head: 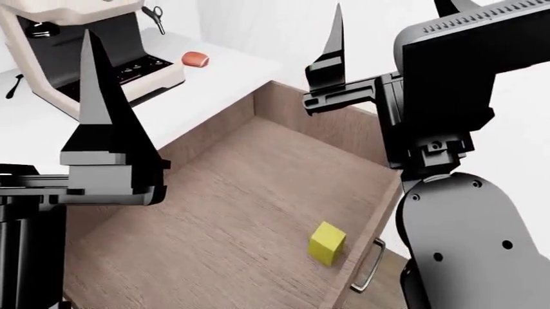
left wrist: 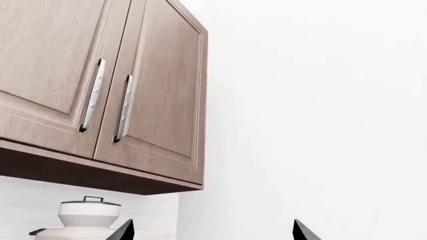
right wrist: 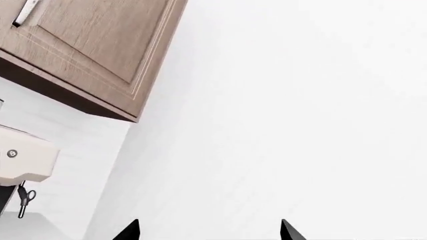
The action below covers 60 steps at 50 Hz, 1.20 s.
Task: Close the right drawer.
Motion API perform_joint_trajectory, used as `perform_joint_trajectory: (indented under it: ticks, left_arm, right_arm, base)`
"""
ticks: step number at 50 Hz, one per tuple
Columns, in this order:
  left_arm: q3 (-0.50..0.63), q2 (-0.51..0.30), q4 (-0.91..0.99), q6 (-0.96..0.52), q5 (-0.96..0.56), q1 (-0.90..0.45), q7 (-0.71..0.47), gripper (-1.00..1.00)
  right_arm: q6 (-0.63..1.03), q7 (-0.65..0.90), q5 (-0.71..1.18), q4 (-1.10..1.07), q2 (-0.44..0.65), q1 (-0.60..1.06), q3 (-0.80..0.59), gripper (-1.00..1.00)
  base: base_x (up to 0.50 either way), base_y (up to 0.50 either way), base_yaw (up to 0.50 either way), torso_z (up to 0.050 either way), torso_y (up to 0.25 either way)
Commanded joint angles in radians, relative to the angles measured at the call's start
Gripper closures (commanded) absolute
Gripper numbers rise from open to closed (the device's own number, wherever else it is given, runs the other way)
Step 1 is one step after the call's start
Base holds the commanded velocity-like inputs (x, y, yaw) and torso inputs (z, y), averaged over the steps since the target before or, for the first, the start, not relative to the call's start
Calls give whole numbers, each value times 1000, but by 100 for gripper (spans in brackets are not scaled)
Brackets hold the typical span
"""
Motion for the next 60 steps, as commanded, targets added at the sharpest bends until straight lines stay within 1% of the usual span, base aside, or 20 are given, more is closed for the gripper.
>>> perform_joint_trajectory:
  ticks: [1,6,13,32,50,60]
  left_arm:
    - [19,0,2,5,2,-15,-8,-100]
    - [25,-1,2,7,5,-17,-10,-100]
    - [38,0,3,9,8,-26,-15,-100]
    - [49,2,-10,22,21,-20,-11,-100]
    - [39,9,-14,19,8,-24,-5,-100]
    - [36,7,-13,20,15,-16,-3,-100]
  right_arm:
    - [3,2,12,-10,-3,-3,4,-100]
    - [-2,11,9,-11,-1,-1,3,-100]
    - [16,33,-23,-12,27,8,-49,-100]
    - [5,42,-15,-28,28,6,-39,-100]
    - [26,51,-12,-36,23,21,-41,-100]
    - [3,50,2,-31,24,8,-30,-100]
  base:
    - [0,0,0,0,0]
    - [0,0,0,0,0]
    - [21,15,0,0,0]
    - [407,291,0,0,0]
    - [0,0,0,0,0]
    - [0,0,0,0,0]
